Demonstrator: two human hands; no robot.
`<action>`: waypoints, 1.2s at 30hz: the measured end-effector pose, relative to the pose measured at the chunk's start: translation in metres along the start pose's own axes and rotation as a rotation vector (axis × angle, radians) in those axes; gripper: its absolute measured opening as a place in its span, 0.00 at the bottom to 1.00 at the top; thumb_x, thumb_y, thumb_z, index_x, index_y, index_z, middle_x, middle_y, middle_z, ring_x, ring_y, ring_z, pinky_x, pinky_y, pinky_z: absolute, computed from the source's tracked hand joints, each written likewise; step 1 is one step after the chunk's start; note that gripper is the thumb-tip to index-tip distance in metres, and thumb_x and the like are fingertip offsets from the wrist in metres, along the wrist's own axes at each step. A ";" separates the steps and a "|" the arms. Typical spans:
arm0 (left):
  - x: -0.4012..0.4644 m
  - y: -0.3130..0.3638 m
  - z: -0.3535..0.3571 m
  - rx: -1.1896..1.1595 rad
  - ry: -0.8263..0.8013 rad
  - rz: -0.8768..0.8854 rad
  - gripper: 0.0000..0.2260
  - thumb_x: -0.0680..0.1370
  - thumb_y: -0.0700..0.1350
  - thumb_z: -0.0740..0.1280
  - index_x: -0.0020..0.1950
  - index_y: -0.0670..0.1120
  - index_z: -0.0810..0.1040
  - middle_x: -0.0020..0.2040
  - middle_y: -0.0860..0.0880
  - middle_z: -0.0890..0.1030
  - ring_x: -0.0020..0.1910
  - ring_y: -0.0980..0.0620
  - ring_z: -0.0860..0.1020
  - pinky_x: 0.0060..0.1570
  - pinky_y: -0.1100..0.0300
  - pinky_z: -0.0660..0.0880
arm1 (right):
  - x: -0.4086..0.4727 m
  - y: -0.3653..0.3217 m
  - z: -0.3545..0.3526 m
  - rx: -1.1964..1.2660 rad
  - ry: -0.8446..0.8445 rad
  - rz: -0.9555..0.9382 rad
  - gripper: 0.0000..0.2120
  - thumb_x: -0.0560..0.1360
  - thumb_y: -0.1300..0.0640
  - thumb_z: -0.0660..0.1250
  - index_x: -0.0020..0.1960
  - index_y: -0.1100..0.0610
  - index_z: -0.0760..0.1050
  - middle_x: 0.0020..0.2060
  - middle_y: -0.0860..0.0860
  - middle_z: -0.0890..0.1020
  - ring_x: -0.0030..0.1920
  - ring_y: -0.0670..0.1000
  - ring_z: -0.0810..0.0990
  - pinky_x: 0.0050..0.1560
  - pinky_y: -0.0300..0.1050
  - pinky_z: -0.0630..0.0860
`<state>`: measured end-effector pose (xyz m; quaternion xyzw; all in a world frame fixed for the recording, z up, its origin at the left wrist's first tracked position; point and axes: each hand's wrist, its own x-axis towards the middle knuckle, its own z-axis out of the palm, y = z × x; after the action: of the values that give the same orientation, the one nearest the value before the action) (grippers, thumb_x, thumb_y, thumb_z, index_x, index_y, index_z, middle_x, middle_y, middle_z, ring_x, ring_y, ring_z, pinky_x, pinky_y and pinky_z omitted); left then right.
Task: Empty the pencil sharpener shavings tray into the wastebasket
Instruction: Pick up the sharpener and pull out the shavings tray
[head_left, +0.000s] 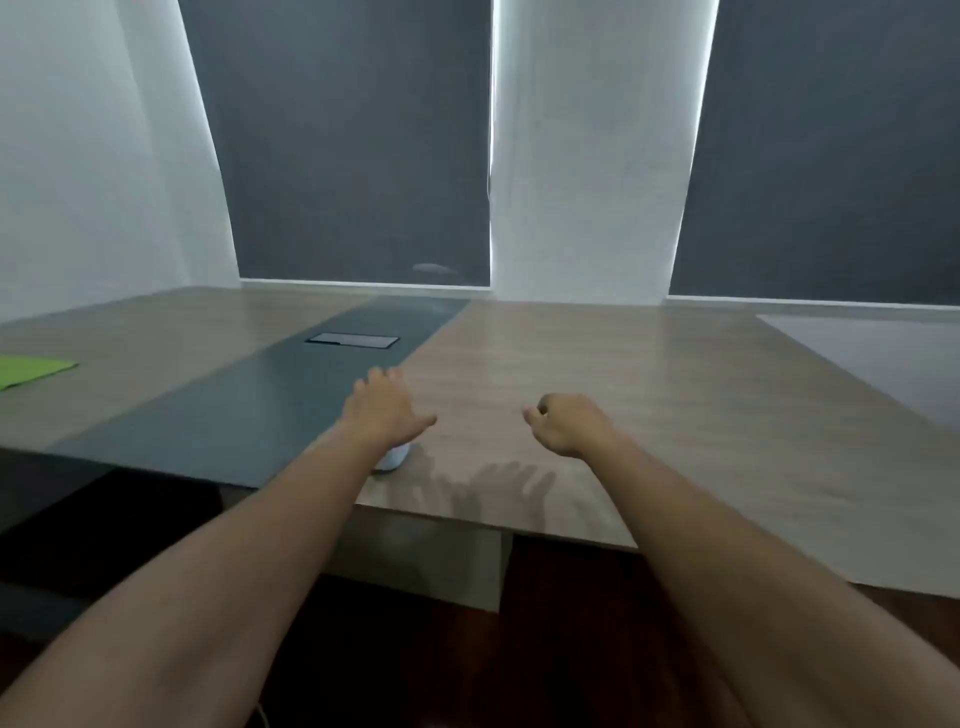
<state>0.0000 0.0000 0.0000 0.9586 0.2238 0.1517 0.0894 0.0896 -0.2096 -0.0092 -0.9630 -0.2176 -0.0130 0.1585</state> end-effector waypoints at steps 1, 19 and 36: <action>0.000 -0.005 0.007 -0.037 -0.010 -0.059 0.40 0.74 0.61 0.68 0.74 0.36 0.60 0.73 0.36 0.66 0.71 0.36 0.67 0.68 0.47 0.65 | 0.002 -0.002 0.005 0.034 0.002 -0.017 0.26 0.81 0.44 0.51 0.66 0.61 0.74 0.64 0.62 0.78 0.64 0.63 0.75 0.63 0.54 0.72; 0.036 -0.025 0.050 -1.263 -0.036 -0.572 0.29 0.66 0.60 0.69 0.60 0.43 0.78 0.55 0.42 0.83 0.48 0.42 0.82 0.47 0.47 0.82 | 0.014 -0.035 0.043 0.689 -0.335 0.090 0.31 0.77 0.37 0.56 0.63 0.64 0.75 0.57 0.59 0.81 0.43 0.55 0.82 0.39 0.48 0.80; 0.037 0.037 0.057 -1.363 -0.361 -0.195 0.09 0.73 0.49 0.71 0.50 0.46 0.80 0.52 0.42 0.82 0.49 0.43 0.80 0.51 0.48 0.78 | 0.015 0.007 0.044 1.351 -0.326 0.172 0.24 0.73 0.44 0.72 0.57 0.62 0.79 0.48 0.55 0.82 0.44 0.54 0.79 0.42 0.45 0.79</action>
<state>0.0654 -0.0213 -0.0351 0.6751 0.1456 0.0881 0.7179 0.1039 -0.1959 -0.0523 -0.6570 -0.1219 0.2823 0.6883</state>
